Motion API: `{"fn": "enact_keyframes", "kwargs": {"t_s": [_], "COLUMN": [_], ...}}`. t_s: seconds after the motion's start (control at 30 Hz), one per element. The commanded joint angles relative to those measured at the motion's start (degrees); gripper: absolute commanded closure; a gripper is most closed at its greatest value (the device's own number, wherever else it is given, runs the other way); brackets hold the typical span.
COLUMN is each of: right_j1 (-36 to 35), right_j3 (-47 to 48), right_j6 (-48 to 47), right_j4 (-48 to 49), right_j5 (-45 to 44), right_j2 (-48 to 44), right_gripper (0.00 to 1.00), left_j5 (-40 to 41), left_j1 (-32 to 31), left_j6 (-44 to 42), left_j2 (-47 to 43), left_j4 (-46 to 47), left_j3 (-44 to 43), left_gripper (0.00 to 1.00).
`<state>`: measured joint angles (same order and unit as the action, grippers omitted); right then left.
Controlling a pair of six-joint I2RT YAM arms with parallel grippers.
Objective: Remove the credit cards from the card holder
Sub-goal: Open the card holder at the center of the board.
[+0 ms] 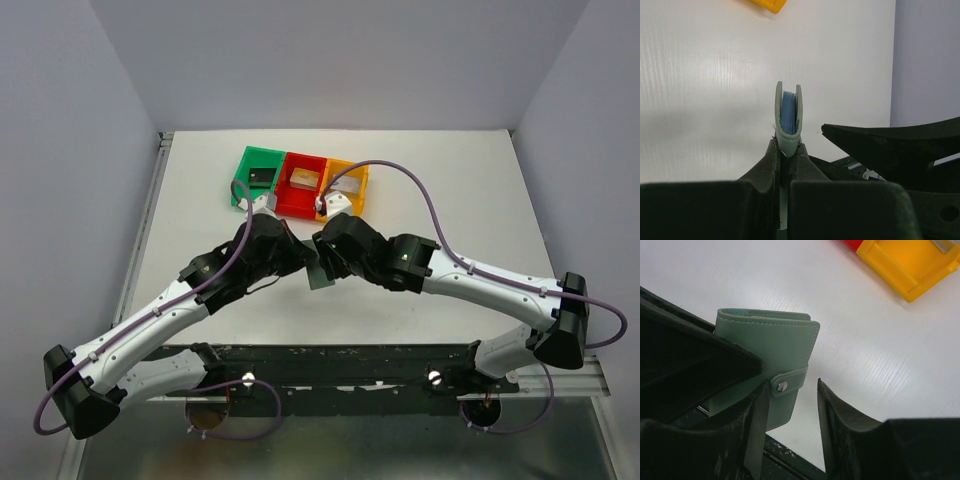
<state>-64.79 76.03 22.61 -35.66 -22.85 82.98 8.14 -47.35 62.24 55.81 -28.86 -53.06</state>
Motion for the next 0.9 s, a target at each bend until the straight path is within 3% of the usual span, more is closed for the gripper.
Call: {"fn": "enact_keyframes", "kwargs": {"t_s": [0.0,0.53,0.6,0.67,0.87], "right_j1": [-0.4,-0.4,-0.4,-0.4,-0.3], "right_j3": [1.0,2.0,2.0,1.9,1.8], "right_j6": [0.6,0.4,0.5,0.6,1.1], "right_j4": [-3.2,-6.4,-6.5,-6.7,-7.1], "right_j5": [-3.0,-5.2,-5.2,-5.4,-5.8], "right_j2": [1.6,2.2,2.2,2.2,2.1], "right_gripper": [0.51,0.78,0.84,1.0,1.0], "left_j5": [0.1,1.3,1.3,1.3,1.6], "left_j1": [-0.6,-0.8,-0.7,-0.7,-0.7], "left_j6": [1.0,1.0,1.0,0.9,0.9], "left_j2": [-1.9,-2.2,-2.1,-2.1,-2.1], "left_j4": [2.8,2.6,2.6,2.5,2.4], "left_j3": [-1.9,-1.6,-1.6,-1.6,-1.6], "left_gripper": [1.0,1.0,1.0,1.0,1.0]}}
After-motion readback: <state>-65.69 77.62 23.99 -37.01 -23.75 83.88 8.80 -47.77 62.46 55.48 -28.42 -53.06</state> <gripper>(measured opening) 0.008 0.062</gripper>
